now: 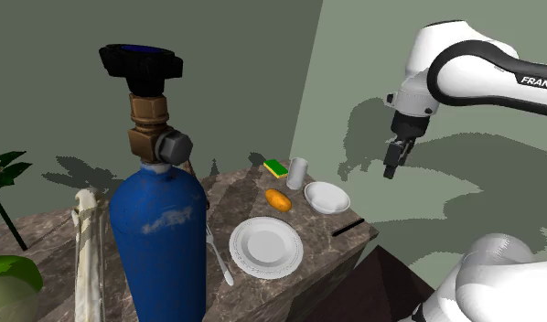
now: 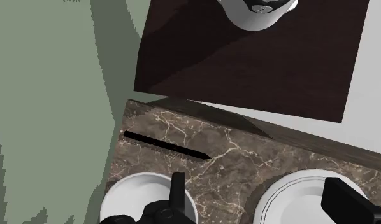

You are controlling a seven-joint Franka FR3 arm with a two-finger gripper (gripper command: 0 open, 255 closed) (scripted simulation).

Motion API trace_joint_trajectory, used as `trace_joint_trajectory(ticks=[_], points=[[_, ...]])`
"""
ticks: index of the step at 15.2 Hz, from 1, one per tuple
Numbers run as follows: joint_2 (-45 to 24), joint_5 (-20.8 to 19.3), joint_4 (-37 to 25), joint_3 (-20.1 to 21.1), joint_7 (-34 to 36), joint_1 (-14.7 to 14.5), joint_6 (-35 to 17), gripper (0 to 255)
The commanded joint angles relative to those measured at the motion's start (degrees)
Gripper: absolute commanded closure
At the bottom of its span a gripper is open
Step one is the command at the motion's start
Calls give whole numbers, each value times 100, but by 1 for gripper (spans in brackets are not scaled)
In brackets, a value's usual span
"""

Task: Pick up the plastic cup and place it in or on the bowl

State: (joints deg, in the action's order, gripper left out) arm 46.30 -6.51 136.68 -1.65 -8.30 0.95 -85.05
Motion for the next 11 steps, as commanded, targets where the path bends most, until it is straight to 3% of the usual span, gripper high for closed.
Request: trace_joint_trajectory(ticks=[1, 11], points=[[0, 0, 0, 0, 0, 0, 0, 0], [-2065, 153, -557, -161, 295, 72, -1540, 0]])
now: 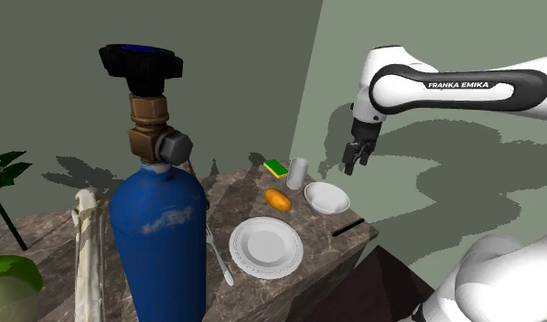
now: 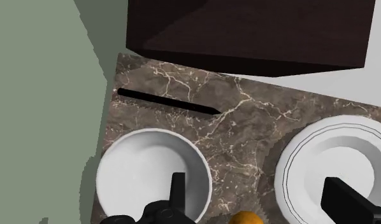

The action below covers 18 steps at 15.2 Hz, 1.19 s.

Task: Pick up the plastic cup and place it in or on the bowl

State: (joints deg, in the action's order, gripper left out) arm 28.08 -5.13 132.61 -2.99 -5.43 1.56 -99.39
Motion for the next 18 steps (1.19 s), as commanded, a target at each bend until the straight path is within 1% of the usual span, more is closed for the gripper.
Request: trace_joint_trajectory(ticks=[1, 6, 10, 14, 18], points=[[-460, 36, -249, -44, 28, 16, -229, 0], [-1560, 166, -853, -127, 101, 41, -743, 0], [-2447, 303, -1468, -187, 130, 68, -1029, 0], [-3342, 465, -2204, -233, 141, 113, -1198, 0], [-4254, 641, -3077, -258, 148, 184, -1245, 0]])
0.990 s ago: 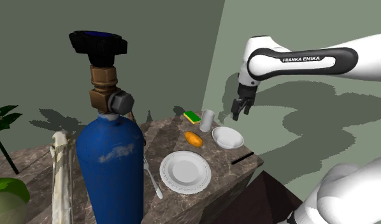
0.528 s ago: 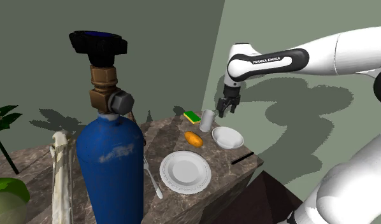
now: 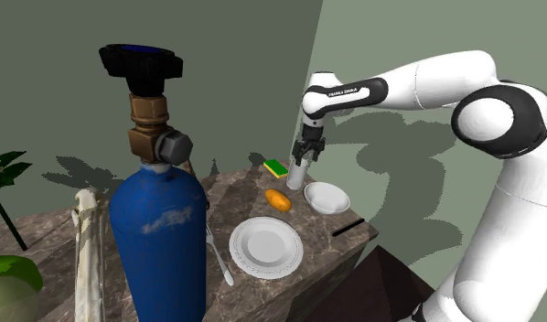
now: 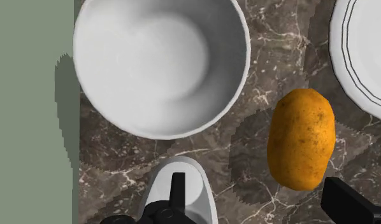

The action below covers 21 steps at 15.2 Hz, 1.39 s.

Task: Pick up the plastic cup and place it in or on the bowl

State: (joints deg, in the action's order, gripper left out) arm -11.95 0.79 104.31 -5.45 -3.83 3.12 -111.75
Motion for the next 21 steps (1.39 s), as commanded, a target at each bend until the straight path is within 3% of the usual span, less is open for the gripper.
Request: trace_joint_trajectory(ticks=[1, 6, 14, 21], points=[[-484, 93, -489, -15, -8, 49, -1, 0], [-1694, 303, -1879, -12, 28, 185, 171, 0], [-1840, 324, -1512, 4, 12, 180, -342, 0], [-1842, 325, -1514, 4, 12, 181, -341, 0]])
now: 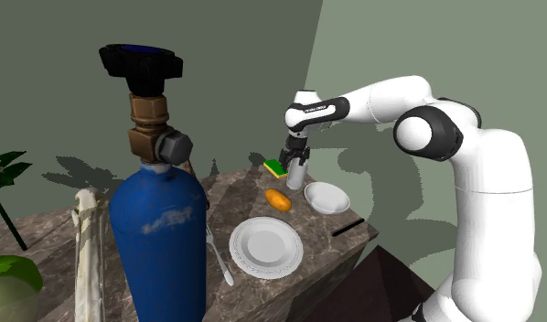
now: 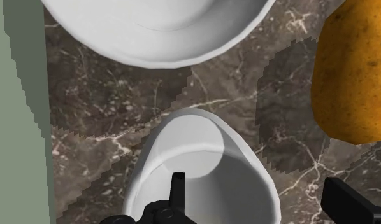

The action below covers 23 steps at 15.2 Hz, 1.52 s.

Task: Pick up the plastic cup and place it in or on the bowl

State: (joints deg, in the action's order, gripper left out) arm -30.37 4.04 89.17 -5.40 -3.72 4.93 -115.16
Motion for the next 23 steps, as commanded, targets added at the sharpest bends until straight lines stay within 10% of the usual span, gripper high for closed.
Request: trace_joint_trajectory(ticks=[1, 2, 23], points=[[0, 0, 0, 0, 0, 0, 0, 0], [0, 0, 0, 0, 0, 0, 0, 255], [299, -39, -477, -20, 35, -2, 773, 255]])
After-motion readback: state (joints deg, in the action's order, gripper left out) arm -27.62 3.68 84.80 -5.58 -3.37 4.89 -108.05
